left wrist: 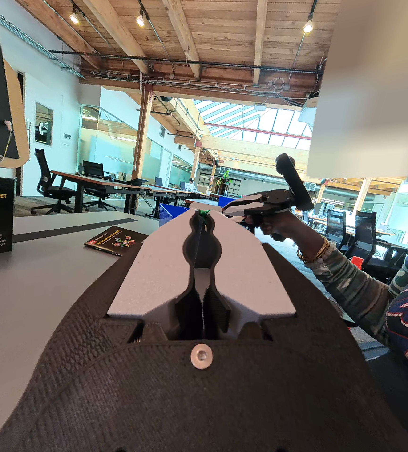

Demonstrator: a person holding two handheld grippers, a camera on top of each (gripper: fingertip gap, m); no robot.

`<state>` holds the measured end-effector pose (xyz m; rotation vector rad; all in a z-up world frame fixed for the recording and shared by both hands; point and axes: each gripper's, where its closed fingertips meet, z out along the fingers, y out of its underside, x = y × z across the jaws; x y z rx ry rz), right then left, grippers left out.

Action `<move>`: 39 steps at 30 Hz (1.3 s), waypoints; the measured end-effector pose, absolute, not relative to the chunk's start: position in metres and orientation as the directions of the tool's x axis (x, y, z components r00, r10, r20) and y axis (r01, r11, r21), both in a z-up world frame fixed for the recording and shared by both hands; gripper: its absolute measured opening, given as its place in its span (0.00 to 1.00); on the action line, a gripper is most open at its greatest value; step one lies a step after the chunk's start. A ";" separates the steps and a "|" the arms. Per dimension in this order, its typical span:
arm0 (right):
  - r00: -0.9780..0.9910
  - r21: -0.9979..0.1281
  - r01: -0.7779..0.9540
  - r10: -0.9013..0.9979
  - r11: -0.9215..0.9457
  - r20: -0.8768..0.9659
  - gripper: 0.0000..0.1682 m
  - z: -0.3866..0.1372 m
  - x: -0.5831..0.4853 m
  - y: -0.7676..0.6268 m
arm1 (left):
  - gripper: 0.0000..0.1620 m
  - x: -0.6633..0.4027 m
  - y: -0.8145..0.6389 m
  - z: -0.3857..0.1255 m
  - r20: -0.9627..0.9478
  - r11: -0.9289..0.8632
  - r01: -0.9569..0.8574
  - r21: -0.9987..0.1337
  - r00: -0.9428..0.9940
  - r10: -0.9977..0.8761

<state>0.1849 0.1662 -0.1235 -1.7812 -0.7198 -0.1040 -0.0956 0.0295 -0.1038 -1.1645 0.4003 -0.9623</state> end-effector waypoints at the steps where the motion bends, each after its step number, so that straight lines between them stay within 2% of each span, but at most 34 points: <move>1: 0.799 -0.832 0.532 0.418 -0.157 0.432 0.15 -0.124 0.185 0.166 | 0.03 -0.096 0.030 -0.104 0.203 0.071 0.432 -0.899 0.556 -0.806; 5: 0.785 -0.822 0.550 0.427 -0.149 0.448 0.18 -0.126 0.182 0.164 | 0.03 -0.097 0.029 -0.103 0.203 0.073 0.434 -0.898 0.555 -0.806; 8: 0.782 -0.871 0.490 0.463 -0.042 0.417 0.18 -0.110 0.164 0.155 | 0.03 -0.099 0.031 -0.102 0.235 0.064 0.466 -0.882 0.556 -0.798; 10: 0.712 -0.933 0.356 0.629 0.059 0.311 0.16 -0.100 0.122 0.133 | 0.03 -0.101 0.033 -0.100 0.297 0.030 0.533 -0.846 0.517 -0.803; 12: 0.527 -0.987 0.146 0.839 0.071 0.138 0.13 -0.094 0.069 0.095 | 0.03 -0.101 0.033 -0.096 0.367 -0.016 0.620 -0.785 0.443 -0.818; 14: 0.327 -0.996 0.038 0.941 0.078 0.086 0.12 -0.094 0.025 0.058 | 0.03 -0.098 0.034 -0.095 0.424 -0.069 0.676 -0.734 0.377 -0.824; 18: 0.307 -0.964 0.118 0.914 0.240 0.265 0.12 -0.112 -0.032 0.038 | 0.03 -0.088 0.037 -0.098 0.471 -0.117 0.711 -0.694 0.325 -0.820; 22: 0.361 -0.967 0.023 0.900 0.255 0.246 0.12 -0.107 -0.067 0.031 | 0.03 -0.088 0.041 -0.098 0.534 -0.125 0.791 -0.599 0.279 -0.798; 25: 0.424 -0.951 0.033 0.858 0.306 0.291 0.11 -0.105 -0.074 0.038 | 0.03 -0.085 0.042 -0.101 0.565 -0.147 0.820 -0.554 0.240 -0.789; 39: 0.436 -0.925 0.123 0.818 0.358 0.375 0.04 -0.116 -0.083 0.043 | 0.03 -0.080 0.045 -0.106 0.591 -0.167 0.825 -0.540 0.230 -0.773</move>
